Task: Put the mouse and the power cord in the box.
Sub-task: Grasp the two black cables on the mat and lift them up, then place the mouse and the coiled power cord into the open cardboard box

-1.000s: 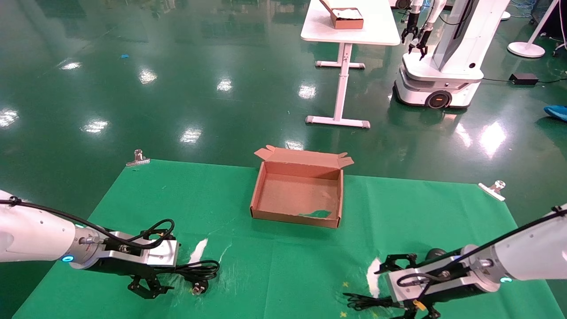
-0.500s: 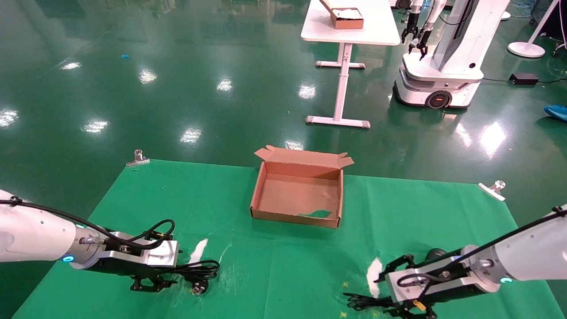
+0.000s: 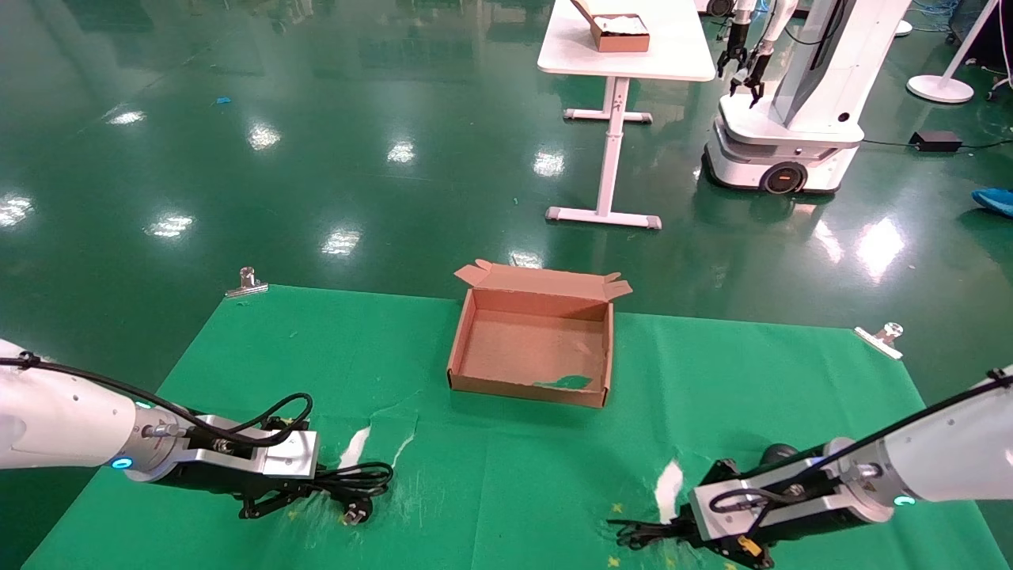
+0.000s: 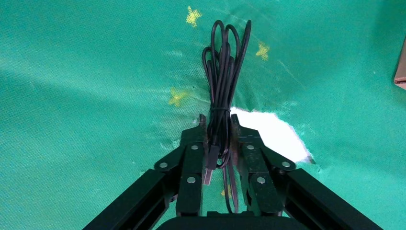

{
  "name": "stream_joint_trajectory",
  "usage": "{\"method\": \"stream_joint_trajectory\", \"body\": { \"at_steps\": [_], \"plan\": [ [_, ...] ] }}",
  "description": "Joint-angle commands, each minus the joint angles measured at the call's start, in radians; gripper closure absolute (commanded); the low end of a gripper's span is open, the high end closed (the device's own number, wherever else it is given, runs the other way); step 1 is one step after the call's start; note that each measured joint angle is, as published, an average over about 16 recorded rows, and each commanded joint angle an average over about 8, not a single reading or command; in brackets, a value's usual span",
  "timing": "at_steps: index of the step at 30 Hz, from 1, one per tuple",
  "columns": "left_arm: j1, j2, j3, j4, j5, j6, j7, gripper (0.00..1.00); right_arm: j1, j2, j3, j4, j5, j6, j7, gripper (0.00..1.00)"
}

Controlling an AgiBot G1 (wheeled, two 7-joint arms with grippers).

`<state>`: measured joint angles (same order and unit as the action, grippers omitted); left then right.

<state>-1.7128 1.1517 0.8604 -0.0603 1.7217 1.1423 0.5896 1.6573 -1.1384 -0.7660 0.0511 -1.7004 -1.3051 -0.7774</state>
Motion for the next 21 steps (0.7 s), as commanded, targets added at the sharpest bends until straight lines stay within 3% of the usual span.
{"method": "stream_joint_trajectory", "body": {
  "at_steps": [1,12,21],
  "plan": [
    [0.000,0.000,0.000,0.000,0.000,0.000,0.000,1.00,0.000,0.000,0.000,0.000,0.000,0.000,0.000,1.00],
    [-0.010,-0.017,-0.018,0.015,-0.027,0.029,-0.018,1.00,0.004,0.025,0.024,-0.009,0.035,-0.017,0.005,1.00],
    [-0.124,-0.110,-0.119,0.076,-0.172,0.192,-0.135,1.00,0.104,0.161,0.097,-0.030,0.139,-0.114,0.052,1.00]
  ]
}}
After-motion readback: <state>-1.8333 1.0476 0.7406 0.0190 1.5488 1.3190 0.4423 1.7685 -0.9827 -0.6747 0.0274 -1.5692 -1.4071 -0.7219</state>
